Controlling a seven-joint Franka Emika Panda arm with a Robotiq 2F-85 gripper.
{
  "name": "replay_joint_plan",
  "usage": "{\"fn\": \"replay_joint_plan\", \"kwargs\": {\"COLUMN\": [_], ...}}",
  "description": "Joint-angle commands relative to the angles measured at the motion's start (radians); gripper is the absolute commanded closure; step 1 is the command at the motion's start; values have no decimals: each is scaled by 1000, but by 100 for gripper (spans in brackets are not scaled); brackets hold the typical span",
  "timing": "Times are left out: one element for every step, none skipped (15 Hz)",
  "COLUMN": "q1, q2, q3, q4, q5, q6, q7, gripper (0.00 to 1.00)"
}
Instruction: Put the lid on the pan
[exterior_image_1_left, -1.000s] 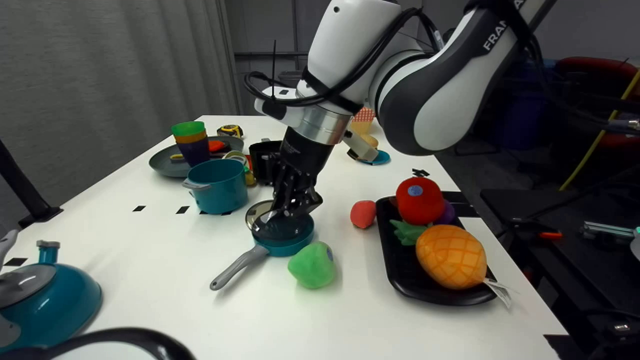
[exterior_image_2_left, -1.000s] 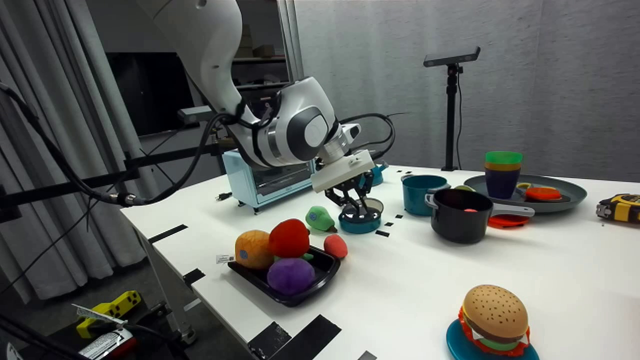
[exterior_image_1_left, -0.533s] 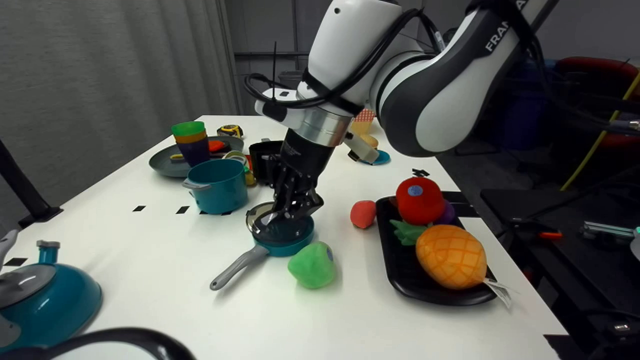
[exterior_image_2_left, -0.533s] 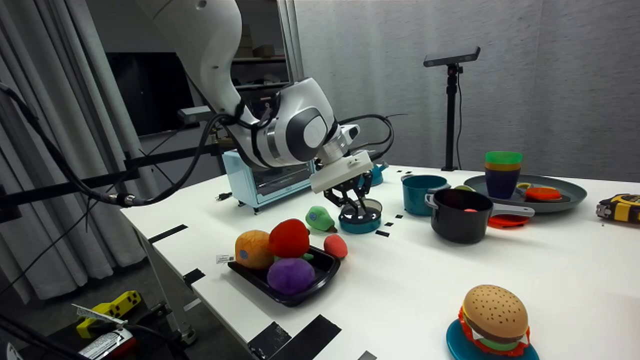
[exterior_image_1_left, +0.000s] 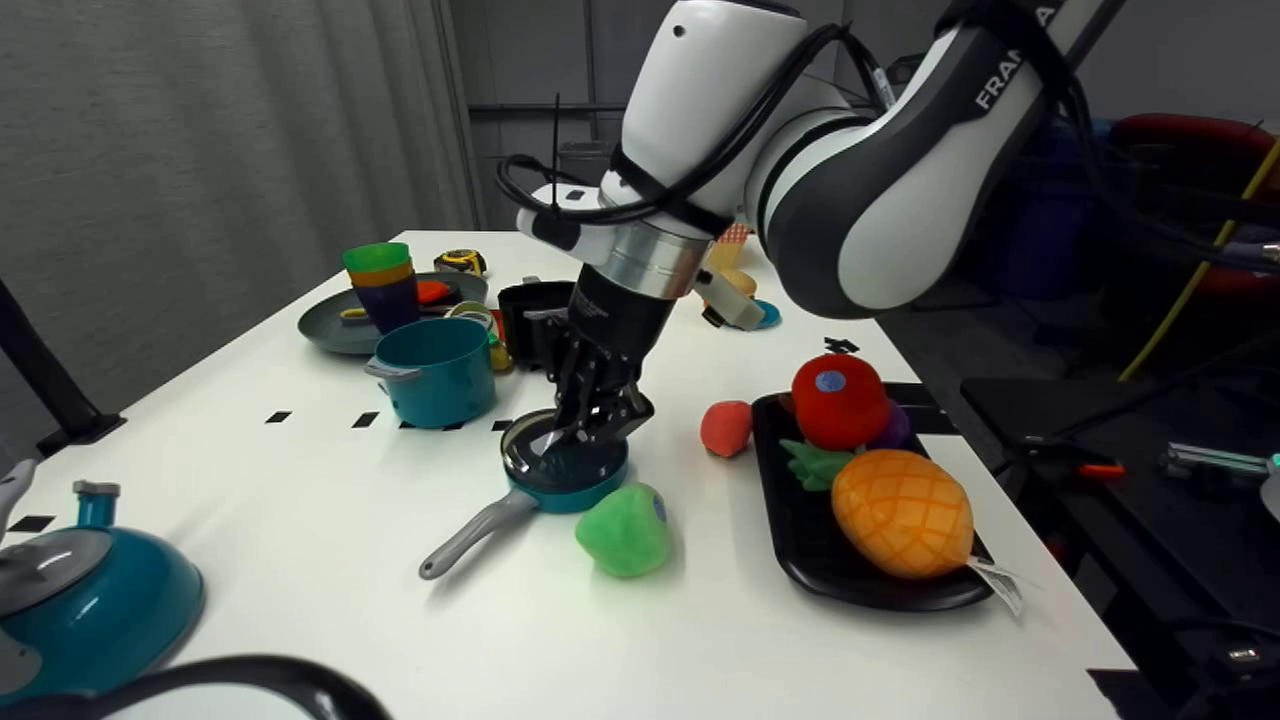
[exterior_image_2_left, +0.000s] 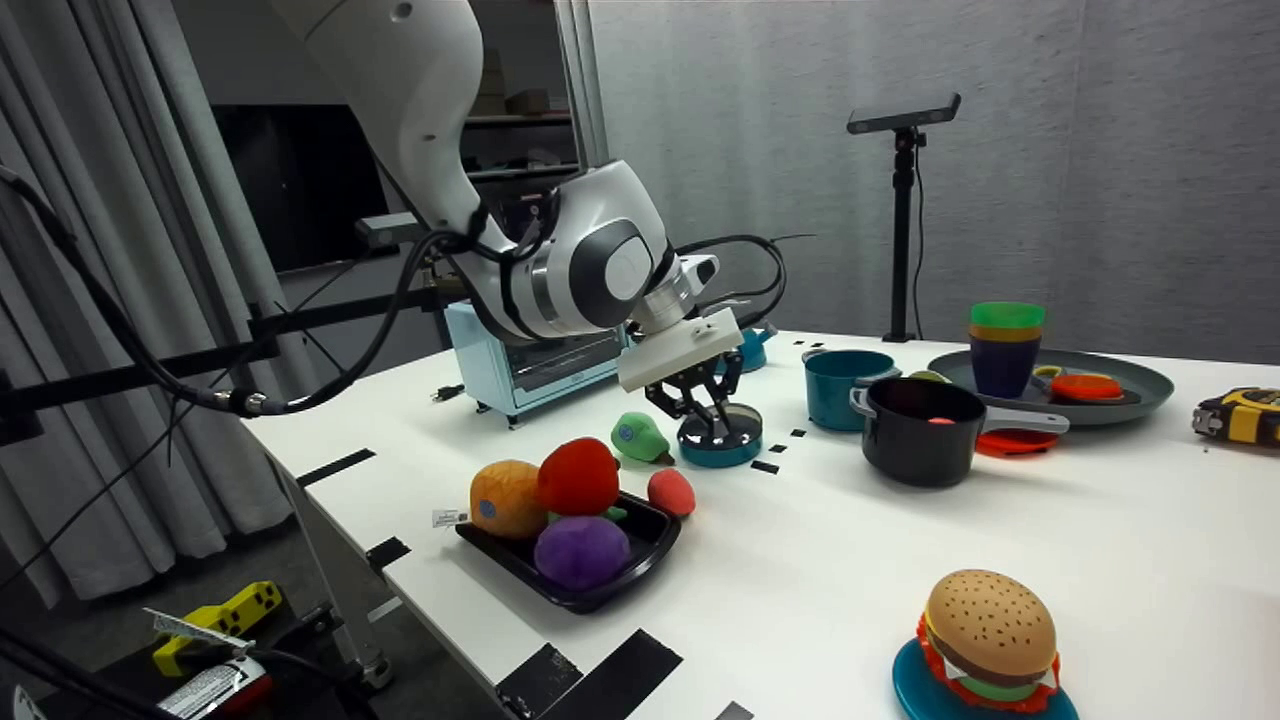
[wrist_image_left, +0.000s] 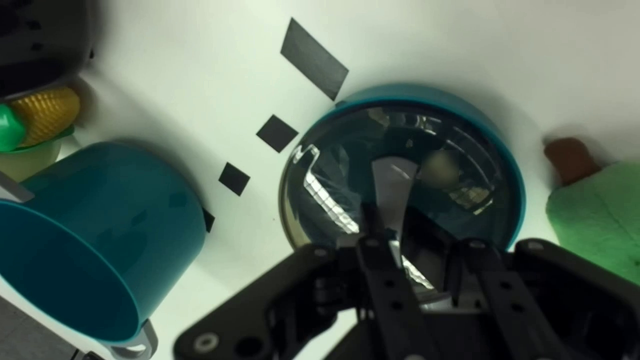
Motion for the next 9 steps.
{"fn": "replay_joint_plan", "kwargs": {"q1": [-1, -4, -7, -8, -9, -12, -15, -18, -22], "q2": [-5, -6, -6, -7, -8, -9, -10, -11, -14], "q3": [0, 3, 6, 5, 6, 9, 13, 18, 22], "q4": [-11, -12, -14, -19, -22, -24, -24, -25, -25], "q5": [-7, -6, -6, -10, -11, -10, -7, -4, -4], "q6": [4, 3, 8, 16, 23, 24, 26, 27, 28], "q7": [16, 14, 10, 7, 5, 3, 2, 1, -3], "gripper": [96, 79, 58, 55, 53, 47, 39, 32, 25]}}
